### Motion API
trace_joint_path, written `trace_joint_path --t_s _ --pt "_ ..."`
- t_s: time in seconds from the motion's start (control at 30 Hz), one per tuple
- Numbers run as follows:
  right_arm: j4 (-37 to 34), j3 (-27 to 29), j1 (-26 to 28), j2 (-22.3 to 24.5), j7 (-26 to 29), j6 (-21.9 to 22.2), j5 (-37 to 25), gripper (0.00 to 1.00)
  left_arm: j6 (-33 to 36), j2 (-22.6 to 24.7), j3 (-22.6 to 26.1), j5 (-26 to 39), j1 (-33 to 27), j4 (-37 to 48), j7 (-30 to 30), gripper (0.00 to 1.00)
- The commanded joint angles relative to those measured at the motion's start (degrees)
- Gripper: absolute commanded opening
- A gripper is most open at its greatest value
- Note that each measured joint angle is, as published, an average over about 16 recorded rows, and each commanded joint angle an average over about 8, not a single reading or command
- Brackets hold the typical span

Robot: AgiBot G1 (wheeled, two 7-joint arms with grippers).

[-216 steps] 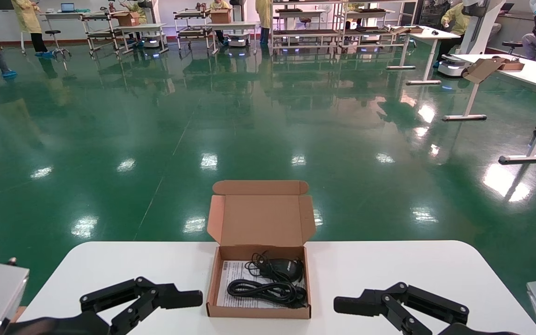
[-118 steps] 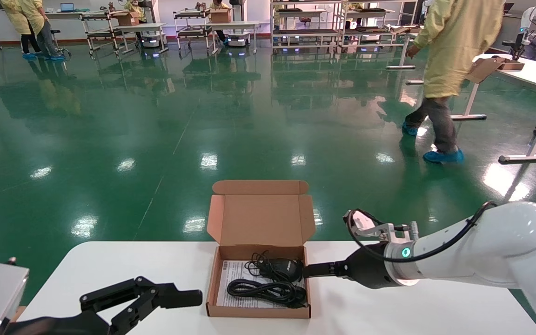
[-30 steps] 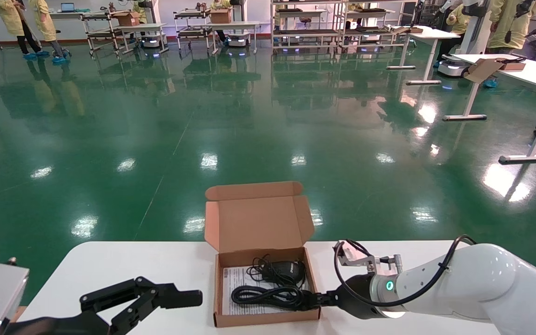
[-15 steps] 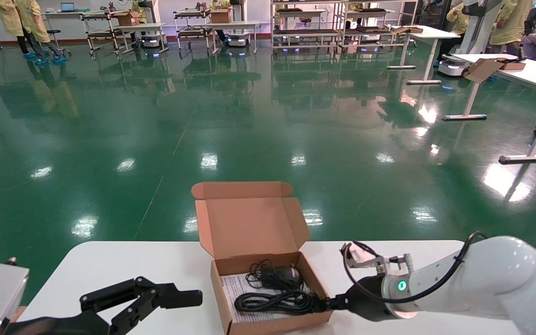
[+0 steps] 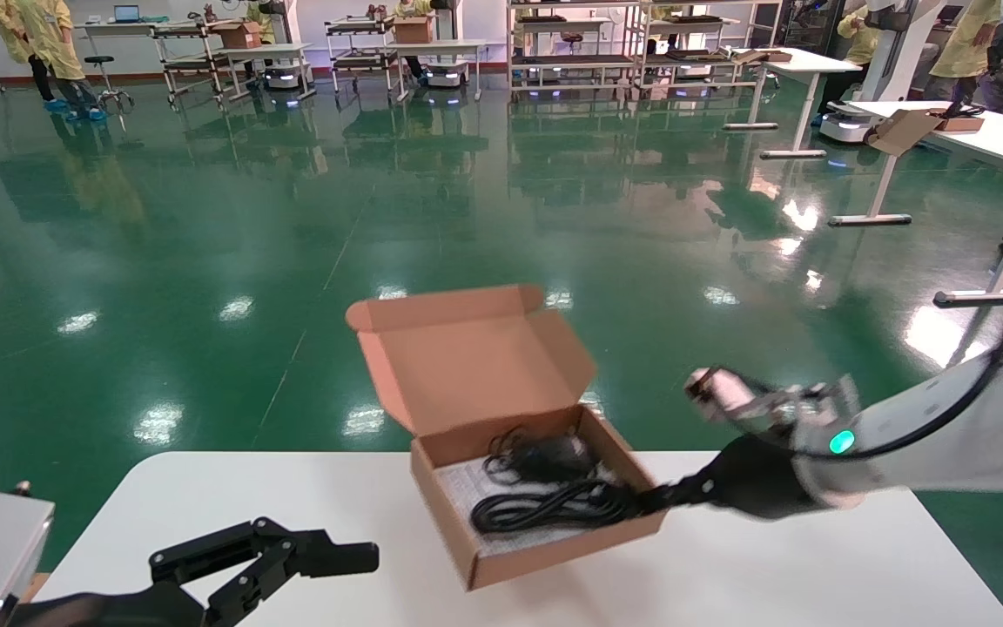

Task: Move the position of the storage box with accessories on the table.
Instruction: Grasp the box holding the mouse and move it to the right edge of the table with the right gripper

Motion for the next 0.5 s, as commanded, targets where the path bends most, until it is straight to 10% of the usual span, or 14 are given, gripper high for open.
trace_joint_path --t_s 0.03,0.5 --pt "-0.7 0.0 1.8 0.9 -1.0 -1.3 -0.1 0.0 0.0 0.0 0.0 0.0 0.0 0.0 0.0 1.0" --pt "-6.5 -0.9 6.7 9.6 -5.6 10.3 -1.8 0.0 0.0 0.0 0.0 0.0 0.0 0.0 0.0 1.0"
